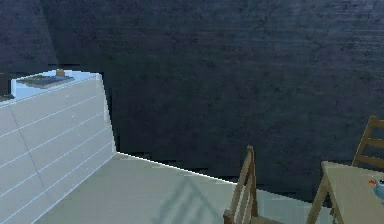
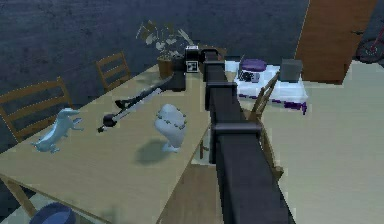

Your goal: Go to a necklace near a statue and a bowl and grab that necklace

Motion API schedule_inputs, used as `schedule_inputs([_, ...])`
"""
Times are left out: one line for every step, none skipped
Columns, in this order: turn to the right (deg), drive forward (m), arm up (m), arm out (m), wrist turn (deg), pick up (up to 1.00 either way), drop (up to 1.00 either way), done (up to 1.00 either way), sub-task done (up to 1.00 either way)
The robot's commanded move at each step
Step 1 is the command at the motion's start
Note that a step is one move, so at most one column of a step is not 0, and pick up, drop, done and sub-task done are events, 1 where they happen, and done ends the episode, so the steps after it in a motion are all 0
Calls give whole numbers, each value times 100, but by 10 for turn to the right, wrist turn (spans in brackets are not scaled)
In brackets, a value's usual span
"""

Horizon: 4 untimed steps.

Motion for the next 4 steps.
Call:
schedule_inputs([0, 0, 0, 0, 450, 0, 0, 0, 0])
schedule_inputs([0, 0, 0, 0, 210, 0, 0, 0, 0])
schedule_inputs([0, 0, -20, 0, 0, 0, 0, 0, 0])
schedule_inputs([0, 0, 0, 0, 0, 100, 0, 0, 0])
